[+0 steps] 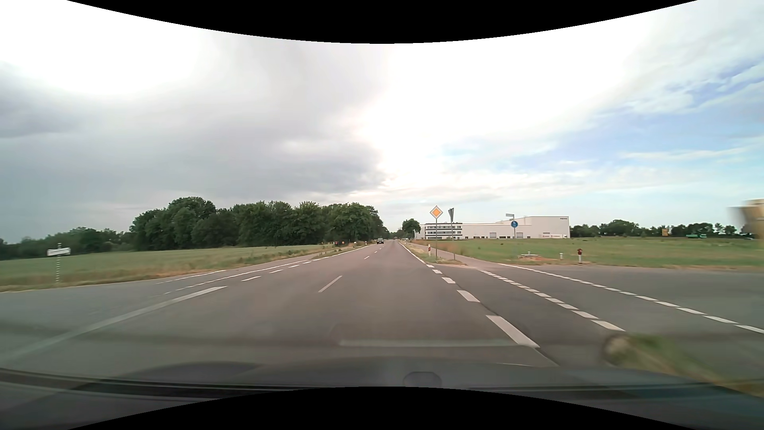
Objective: Follow the waypoints while adhering to traffic rules and regulations
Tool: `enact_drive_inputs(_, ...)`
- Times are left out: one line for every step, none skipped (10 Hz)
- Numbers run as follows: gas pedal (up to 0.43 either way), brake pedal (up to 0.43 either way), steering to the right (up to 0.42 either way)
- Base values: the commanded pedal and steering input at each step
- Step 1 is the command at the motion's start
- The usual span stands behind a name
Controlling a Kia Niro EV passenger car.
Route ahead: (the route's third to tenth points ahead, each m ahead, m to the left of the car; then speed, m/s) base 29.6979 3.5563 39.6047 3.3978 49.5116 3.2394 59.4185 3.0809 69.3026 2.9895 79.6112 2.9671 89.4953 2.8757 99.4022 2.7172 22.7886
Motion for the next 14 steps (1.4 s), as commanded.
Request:
enact_drive_inputs(0.240,0.000,-0.002)
enact_drive_inputs(0.240,0.000,-0.002)
enact_drive_inputs(0.240,0.000,-0.002)
enact_drive_inputs(0.240,0.000,-0.002)
enact_drive_inputs(0.240,0.000,-0.002)
enact_drive_inputs(0.240,0.000,-0.002)
enact_drive_inputs(0.240,0.000,-0.002)
enact_drive_inputs(0.240,0.000,-0.002)
enact_drive_inputs(0.240,0.000,-0.002)
enact_drive_inputs(0.240,0.000,-0.002)
enact_drive_inputs(0.240,0.000,-0.002)
enact_drive_inputs(0.240,0.000,-0.002)
enact_drive_inputs(0.240,0.000,-0.002)
enact_drive_inputs(0.240,0.000,-0.002)
